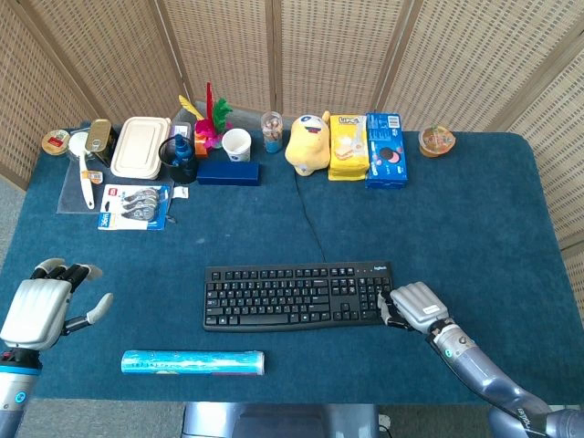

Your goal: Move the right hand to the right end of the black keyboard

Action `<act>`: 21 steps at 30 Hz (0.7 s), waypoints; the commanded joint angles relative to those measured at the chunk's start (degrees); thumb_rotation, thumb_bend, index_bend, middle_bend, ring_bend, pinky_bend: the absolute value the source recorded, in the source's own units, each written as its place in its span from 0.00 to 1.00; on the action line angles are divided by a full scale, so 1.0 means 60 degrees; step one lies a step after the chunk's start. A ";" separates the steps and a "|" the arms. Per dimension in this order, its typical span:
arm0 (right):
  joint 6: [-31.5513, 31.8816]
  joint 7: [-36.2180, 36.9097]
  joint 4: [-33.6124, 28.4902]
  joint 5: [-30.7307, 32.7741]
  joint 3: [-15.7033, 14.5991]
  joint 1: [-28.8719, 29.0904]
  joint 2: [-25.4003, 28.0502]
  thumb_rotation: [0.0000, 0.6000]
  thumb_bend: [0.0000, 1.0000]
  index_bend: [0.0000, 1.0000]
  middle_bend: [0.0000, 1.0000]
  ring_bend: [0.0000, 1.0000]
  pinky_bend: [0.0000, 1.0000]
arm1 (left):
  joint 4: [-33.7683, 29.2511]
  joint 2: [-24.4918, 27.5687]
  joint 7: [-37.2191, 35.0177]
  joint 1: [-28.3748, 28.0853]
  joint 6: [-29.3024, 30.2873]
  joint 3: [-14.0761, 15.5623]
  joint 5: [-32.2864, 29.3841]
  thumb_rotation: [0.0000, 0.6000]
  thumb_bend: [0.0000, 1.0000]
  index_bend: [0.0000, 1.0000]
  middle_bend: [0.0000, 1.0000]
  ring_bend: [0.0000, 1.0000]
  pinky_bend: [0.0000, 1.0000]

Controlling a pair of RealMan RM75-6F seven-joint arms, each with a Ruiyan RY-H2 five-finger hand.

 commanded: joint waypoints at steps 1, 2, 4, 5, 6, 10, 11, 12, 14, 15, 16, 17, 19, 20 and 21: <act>-0.0005 -0.0016 0.0030 0.0055 -0.0035 -0.0003 -0.0011 0.00 0.73 0.35 1.00 1.00 1.00 | -0.0012 -0.0012 0.0014 -0.0011 -0.0010 0.0007 0.0015 0.00 0.22 0.35 0.43 0.40 0.21; 0.0006 -0.0021 0.0045 0.0066 -0.0042 -0.0006 -0.0030 0.00 0.73 0.35 1.00 1.00 1.00 | -0.0016 -0.0019 0.0021 -0.0011 -0.0007 0.0009 0.0017 0.00 0.22 0.35 0.43 0.40 0.21; 0.0037 -0.0052 0.0051 0.0078 -0.0051 -0.0001 -0.0053 0.00 0.73 0.35 1.00 1.00 1.00 | -0.0016 -0.0026 0.0040 -0.0015 -0.0008 0.0015 0.0022 0.00 0.22 0.35 0.43 0.40 0.21; 0.0075 -0.0071 0.0024 0.0067 -0.0043 0.0001 -0.0045 0.00 0.73 0.35 1.00 1.00 1.00 | -0.0018 -0.0022 0.0045 -0.0015 -0.0002 0.0009 0.0016 0.00 0.22 0.35 0.43 0.40 0.21; 0.0150 -0.0095 -0.0043 0.0041 -0.0019 0.0001 -0.0010 0.00 0.72 0.35 1.00 1.00 1.00 | -0.0020 -0.0017 0.0043 -0.0014 0.0012 0.0002 0.0010 0.00 0.22 0.35 0.43 0.40 0.21; 0.0518 -0.0169 -0.0474 -0.0103 0.0142 -0.0009 0.0312 0.00 0.72 0.35 1.00 1.00 1.00 | -0.0024 -0.0016 0.0032 -0.0017 0.0026 -0.0011 -0.0005 0.00 0.22 0.35 0.43 0.40 0.21; 0.0611 -0.0174 -0.0630 -0.0133 0.0179 -0.0021 0.0436 0.00 0.72 0.35 1.00 1.00 1.00 | -0.0019 -0.0020 0.0026 -0.0018 0.0022 -0.0007 -0.0002 0.00 0.22 0.35 0.43 0.40 0.21; 0.0699 -0.0158 -0.0759 -0.0163 0.0220 -0.0034 0.0539 0.00 0.72 0.35 1.00 1.00 1.00 | -0.0014 -0.0026 0.0022 -0.0019 0.0021 -0.0004 0.0001 0.00 0.22 0.35 0.43 0.40 0.21; 0.0964 -0.0150 -0.1039 -0.0241 0.0308 -0.0096 0.0822 0.00 0.72 0.35 1.00 1.00 1.00 | 0.0001 -0.0044 -0.0002 -0.0008 0.0027 0.0010 0.0001 0.00 0.22 0.35 0.43 0.40 0.21; 0.1159 -0.0162 -0.1191 -0.0287 0.0340 -0.0167 0.0976 0.00 0.72 0.34 1.00 1.00 1.00 | 0.0013 -0.0049 -0.0022 0.0006 0.0037 0.0023 0.0004 0.00 0.22 0.35 0.43 0.40 0.21; 0.1227 -0.0167 -0.1253 -0.0306 0.0341 -0.0198 0.1033 0.00 0.71 0.33 1.00 1.00 1.00 | 0.0019 -0.0051 -0.0031 0.0012 0.0042 0.0029 0.0007 0.00 0.22 0.35 0.43 0.40 0.21; 0.1458 -0.0152 -0.1385 -0.0328 0.0374 -0.0301 0.1172 0.00 0.71 0.32 1.00 1.00 1.00 | 0.0030 -0.0058 -0.0060 0.0036 0.0053 0.0052 0.0004 0.00 0.22 0.35 0.43 0.40 0.21; 0.1752 -0.0104 -0.1526 -0.0357 0.0396 -0.0455 0.1307 0.00 0.70 0.29 0.99 1.00 0.98 | 0.0045 -0.0061 -0.0105 0.0073 0.0069 0.0091 0.0017 0.00 0.22 0.35 0.43 0.40 0.21; 0.1930 -0.0049 -0.1578 -0.0369 0.0416 -0.0551 0.1358 0.00 0.69 0.27 0.97 1.00 0.95 | 0.0053 -0.0062 -0.0135 0.0098 0.0083 0.0117 0.0026 0.00 0.22 0.35 0.43 0.40 0.21; 0.2110 0.0026 -0.1624 -0.0385 0.0432 -0.0654 0.1397 0.00 0.67 0.27 0.93 1.00 0.91 | 0.0064 -0.0062 -0.0166 0.0126 0.0097 0.0144 0.0037 0.00 0.22 0.35 0.43 0.40 0.21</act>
